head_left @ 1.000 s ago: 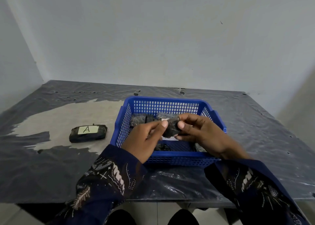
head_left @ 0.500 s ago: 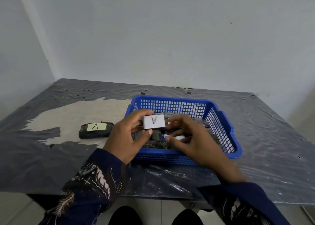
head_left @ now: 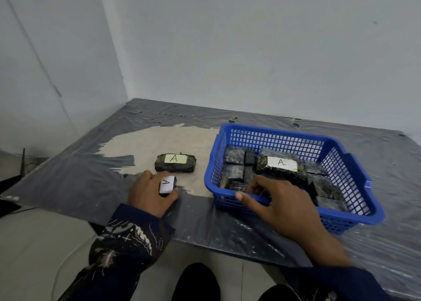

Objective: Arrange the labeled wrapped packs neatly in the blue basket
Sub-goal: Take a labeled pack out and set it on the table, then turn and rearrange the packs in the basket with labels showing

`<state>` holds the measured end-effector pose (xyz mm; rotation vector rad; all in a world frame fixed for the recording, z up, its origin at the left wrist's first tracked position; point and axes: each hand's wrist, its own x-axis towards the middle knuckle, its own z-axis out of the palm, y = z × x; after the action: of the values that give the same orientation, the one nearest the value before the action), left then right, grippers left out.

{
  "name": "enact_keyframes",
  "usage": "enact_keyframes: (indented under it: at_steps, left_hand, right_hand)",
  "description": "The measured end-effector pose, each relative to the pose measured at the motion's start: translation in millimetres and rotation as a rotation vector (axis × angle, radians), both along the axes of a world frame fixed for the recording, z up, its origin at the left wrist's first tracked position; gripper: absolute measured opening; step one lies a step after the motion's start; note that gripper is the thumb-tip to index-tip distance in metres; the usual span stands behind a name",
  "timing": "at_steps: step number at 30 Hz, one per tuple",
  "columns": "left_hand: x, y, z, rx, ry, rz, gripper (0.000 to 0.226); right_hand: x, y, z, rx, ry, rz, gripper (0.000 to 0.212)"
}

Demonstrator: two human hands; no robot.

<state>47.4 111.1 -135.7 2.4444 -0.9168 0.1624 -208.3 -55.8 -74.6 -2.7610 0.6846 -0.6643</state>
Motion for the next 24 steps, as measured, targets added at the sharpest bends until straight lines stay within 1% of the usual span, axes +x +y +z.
enact_keyframes:
  at_steps: [3,4,6,8,10,12,16,20,21,22,23,24]
  left_hand:
    - [2.4,-1.7,-3.4,0.009,-0.01,0.004,0.051]
    - [4.1,-1.6,-4.4,0.006,0.017,-0.009,0.055]
    - [7.5,0.5,-3.4,-0.026,0.13,-0.051,0.06]
    - [10.0,3.2,2.3,-0.023,0.234,-0.063,0.056]
    - [9.4,4.7,9.3,-0.008,0.267,-0.065,0.05]
    - [6.2,4.3,12.5,-0.019,0.256,-0.038,0.049]
    - [-4.0,0.2,10.8,-0.018,0.203,0.084,0.052]
    - [-8.8,-5.6,15.2,-0.036,0.159,0.119,0.066]
    - [-12.7,-7.2,19.1,-0.102,0.124,0.11,0.068]
    - [-19.0,-10.3,25.2,-0.211,0.087,0.084,0.065]
    - [-26.2,-15.8,31.7,-0.344,0.075,0.044,0.059]
    - [-34.9,-23.7,38.8,-0.458,0.105,-0.003,0.053]
  right_hand:
    - [0.1,2.6,-2.5,-0.034,-0.004,-0.017,0.058]
    - [0.0,3.7,-3.3,-0.049,-0.003,-0.027,0.058]
    - [-0.7,5.7,-5.1,-0.082,-0.01,-0.052,0.057]
    - [-1.0,6.8,-6.4,-0.111,-0.022,-0.071,0.055]
    - [-0.5,7.3,-7.2,-0.125,-0.023,-0.079,0.054]
    - [-0.1,7.1,-8.2,-0.131,-0.022,-0.081,0.053]
    - [0.6,5.8,-9.6,-0.147,-0.026,-0.078,0.053]
    - [1.0,4.5,-9.6,-0.162,0.0,-0.083,0.053]
    - [0.9,4.3,-9.2,-0.155,0.01,-0.082,0.054]
    - [0.7,4.1,-7.8,-0.139,0.02,-0.077,0.054]
    - [0.5,3.5,-5.6,-0.112,0.03,-0.063,0.054]
    - [0.5,1.9,-3.0,-0.064,0.038,-0.039,0.053]
